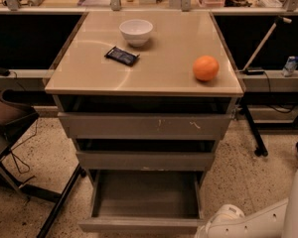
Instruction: Close bottom drawer
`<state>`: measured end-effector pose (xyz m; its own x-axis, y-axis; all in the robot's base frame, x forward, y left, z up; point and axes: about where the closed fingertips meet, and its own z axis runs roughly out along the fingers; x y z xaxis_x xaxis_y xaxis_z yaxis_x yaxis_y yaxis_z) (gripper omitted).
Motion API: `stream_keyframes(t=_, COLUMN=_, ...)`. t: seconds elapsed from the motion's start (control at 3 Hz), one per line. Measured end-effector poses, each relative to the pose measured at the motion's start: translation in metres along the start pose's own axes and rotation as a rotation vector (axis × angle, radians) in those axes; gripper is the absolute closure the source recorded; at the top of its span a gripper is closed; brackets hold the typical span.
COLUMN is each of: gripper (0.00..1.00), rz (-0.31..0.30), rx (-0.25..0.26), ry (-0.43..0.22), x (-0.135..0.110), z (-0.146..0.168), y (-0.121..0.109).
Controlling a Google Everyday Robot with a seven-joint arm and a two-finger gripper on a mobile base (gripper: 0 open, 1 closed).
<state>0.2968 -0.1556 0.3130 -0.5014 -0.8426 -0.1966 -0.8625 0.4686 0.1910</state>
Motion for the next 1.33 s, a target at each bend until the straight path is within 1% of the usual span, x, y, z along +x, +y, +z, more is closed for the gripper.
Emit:
stream_keyframes(t=0.33, gripper=0.00, rz=0.095, rx=-0.021, ry=-0.037, x=0.038, z=0.023, y=0.000)
stream_keyframes(t=0.67, gripper=0.00, rz=0.212, rx=-0.044, ry=-0.119, x=0.060, z=0.069, y=-0.012)
stream_keyframes(t=1.0, gripper=0.00, rz=0.307, rx=-0.146, ry=-0.192, x=0.061, z=0.116, y=-0.008)
stream_keyframes(t=1.33, gripper=0.00, rz=0.246, rx=-0.195, ry=-0.273, x=0.030, z=0.121, y=-0.036)
